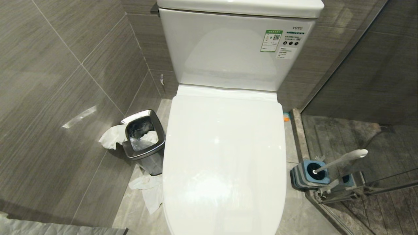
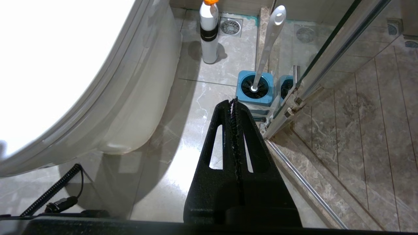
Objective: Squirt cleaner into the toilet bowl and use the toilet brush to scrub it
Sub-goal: Use the left hand to lift the toilet lid slightly
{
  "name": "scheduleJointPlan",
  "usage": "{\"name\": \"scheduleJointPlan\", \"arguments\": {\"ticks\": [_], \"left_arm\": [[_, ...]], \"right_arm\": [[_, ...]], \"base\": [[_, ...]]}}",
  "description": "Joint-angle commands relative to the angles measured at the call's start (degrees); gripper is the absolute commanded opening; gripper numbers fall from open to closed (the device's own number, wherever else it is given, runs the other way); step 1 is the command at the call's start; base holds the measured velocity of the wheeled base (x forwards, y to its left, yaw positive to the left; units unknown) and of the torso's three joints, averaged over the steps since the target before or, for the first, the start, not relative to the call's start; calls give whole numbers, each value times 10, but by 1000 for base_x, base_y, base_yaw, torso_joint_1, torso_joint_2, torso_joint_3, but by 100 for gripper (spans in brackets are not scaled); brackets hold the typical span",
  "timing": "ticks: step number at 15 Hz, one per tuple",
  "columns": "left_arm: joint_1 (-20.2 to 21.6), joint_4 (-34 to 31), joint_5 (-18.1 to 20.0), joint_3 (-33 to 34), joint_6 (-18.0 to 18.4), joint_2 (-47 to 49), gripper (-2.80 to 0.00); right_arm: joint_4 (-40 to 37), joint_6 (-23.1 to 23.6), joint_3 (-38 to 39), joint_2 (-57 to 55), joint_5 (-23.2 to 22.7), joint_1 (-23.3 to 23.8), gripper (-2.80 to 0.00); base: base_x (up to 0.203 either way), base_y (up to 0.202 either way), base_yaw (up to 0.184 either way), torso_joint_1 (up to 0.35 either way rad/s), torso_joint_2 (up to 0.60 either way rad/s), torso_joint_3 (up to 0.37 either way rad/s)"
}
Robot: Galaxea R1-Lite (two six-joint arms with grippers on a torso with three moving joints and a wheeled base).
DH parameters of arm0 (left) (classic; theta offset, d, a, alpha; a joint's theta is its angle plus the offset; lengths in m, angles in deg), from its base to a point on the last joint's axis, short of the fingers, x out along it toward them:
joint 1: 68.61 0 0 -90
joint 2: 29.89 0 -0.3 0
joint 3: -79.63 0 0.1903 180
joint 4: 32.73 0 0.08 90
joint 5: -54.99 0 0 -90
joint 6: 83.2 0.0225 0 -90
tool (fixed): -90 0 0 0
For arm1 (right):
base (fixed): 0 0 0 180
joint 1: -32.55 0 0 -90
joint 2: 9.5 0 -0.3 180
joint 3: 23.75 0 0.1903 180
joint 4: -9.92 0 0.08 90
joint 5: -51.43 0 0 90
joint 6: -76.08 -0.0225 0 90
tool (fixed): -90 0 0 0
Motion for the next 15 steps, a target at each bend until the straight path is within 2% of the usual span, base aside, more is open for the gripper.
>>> {"name": "scheduleJointPlan", "arguments": {"ticks": [1,15], "left_arm": [[0,0,0,1,0,0,-280],[0,0,0,1,0,0,-280]], "right_arm": [[0,0,0,0,0,0,-280],[0,0,0,0,0,0,-280]], "base": [[0,0,0,0,0,0],[0,0,0,0,0,0]]}}
